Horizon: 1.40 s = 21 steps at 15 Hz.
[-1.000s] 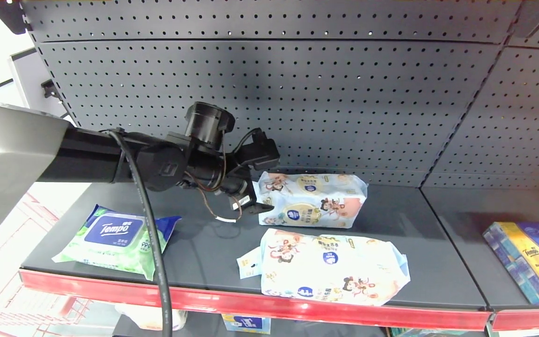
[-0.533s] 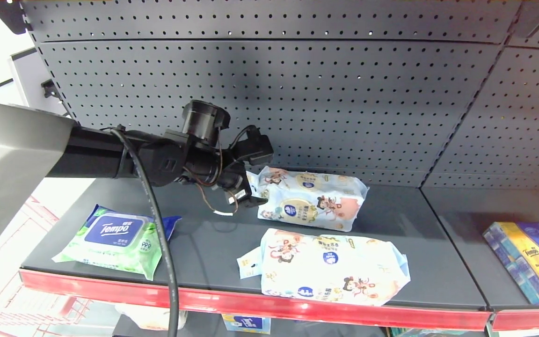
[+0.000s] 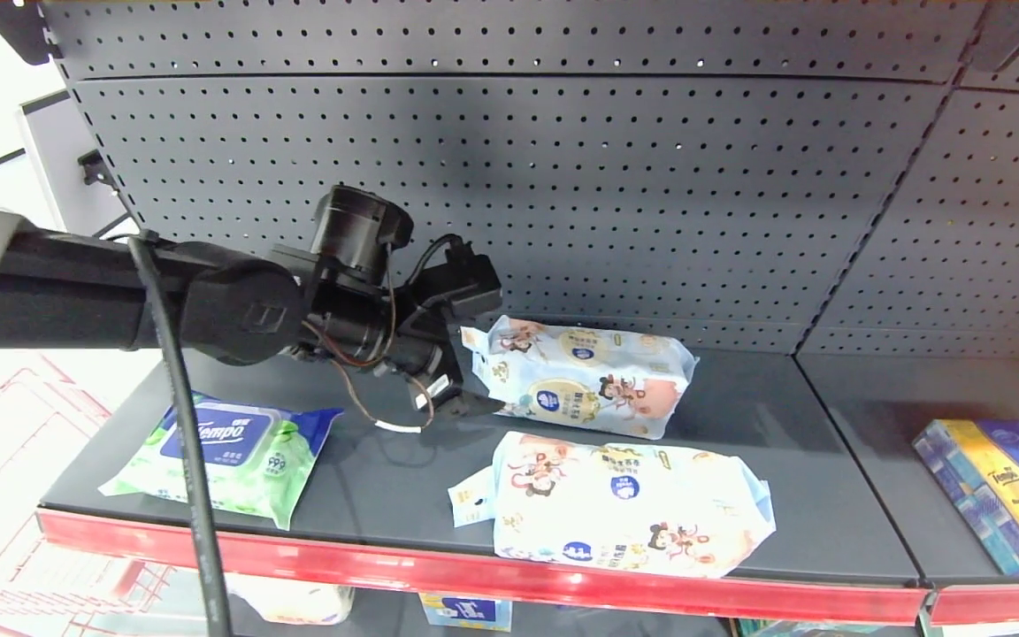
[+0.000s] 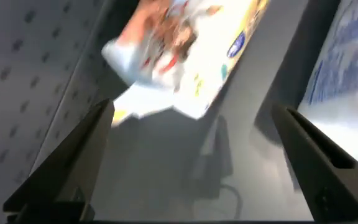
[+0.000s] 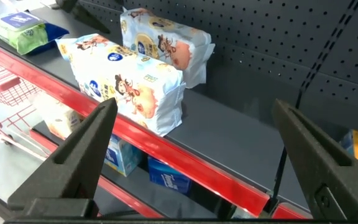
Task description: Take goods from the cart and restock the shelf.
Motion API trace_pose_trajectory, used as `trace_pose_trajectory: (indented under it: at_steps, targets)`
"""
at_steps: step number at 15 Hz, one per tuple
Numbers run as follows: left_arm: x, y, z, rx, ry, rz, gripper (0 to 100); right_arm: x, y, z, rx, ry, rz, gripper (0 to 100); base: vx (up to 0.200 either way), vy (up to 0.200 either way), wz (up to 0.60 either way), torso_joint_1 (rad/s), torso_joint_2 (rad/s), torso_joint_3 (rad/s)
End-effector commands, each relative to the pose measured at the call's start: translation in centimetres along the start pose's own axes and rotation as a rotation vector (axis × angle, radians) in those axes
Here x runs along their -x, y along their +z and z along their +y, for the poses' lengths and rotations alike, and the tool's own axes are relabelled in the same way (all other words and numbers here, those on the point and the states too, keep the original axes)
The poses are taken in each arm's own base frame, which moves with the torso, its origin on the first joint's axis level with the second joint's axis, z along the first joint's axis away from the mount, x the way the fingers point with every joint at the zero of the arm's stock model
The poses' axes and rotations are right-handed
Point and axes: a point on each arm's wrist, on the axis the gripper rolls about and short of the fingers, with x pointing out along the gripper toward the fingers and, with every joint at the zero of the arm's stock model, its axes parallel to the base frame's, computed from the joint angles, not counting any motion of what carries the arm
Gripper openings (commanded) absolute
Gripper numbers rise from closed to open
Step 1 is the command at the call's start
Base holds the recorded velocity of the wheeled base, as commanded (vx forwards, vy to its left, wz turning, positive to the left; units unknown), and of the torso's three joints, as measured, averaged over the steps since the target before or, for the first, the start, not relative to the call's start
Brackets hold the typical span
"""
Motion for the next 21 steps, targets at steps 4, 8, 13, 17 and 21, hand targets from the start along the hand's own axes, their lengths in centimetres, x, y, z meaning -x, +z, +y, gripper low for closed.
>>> trace_pose_trajectory:
  at_steps: [4,8,13,17,21]
  targets:
    - [1.9,-1.3,1.8,0.041,0.14,0.081,100,-0.1,0.0,-0.1,-0.005,-0.012,0.008,100,0.0,0.0,0.0,0.0,0.0,0.0]
    - [3.5,-1.6,0.7,0.09,0.14,0.09,100,-1.2,0.8,-1.2,-0.046,-0.093,0.079,100,0.0,0.0,0.0,0.0,0.0,0.0]
    - [12.3,-2.0,-5.1,0.348,0.226,0.053,100,-6.1,1.8,-5.3,-0.109,-0.236,0.362,100,0.0,0.0,0.0,0.0,0.0,0.0]
    - [19.3,-3.0,-9.5,0.472,0.403,-0.027,100,-8.5,-0.2,-6.0,-0.143,-0.184,0.549,100,0.0,0.0,0.0,0.0,0.0,0.0]
    - [23.4,-5.1,-13.3,0.58,0.569,-0.088,100,-11.5,-1.1,-6.1,-0.172,-0.204,0.669,100,0.0,0.0,0.0,0.0,0.0,0.0]
